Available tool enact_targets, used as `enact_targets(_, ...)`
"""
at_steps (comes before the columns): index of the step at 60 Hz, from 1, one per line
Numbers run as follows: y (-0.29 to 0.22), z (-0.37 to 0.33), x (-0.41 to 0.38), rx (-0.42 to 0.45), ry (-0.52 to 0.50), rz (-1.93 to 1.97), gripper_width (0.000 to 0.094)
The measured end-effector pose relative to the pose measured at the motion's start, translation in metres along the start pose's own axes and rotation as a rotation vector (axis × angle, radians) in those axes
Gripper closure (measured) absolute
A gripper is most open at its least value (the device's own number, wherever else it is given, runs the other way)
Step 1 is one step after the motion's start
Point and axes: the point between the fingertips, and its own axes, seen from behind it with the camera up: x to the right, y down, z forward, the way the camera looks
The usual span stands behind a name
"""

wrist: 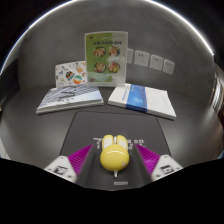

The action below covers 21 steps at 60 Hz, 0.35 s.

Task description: Arrange mouse

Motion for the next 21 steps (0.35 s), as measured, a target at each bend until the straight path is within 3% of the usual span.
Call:
enact_targets(1,0.0,-0.003,0.0,0.001,-0.003,0.007,0.0058)
enact_targets(4,0.002,-0.014,0.003,0.021,-0.028,0.042,0.0122)
enact_targets(12,0.008,-0.057,0.018,0.057,-0.1,0.087,0.0097)
enact_targets(21,0.039,-0.102,0.079,0.067,-0.108,0.095,0.0095)
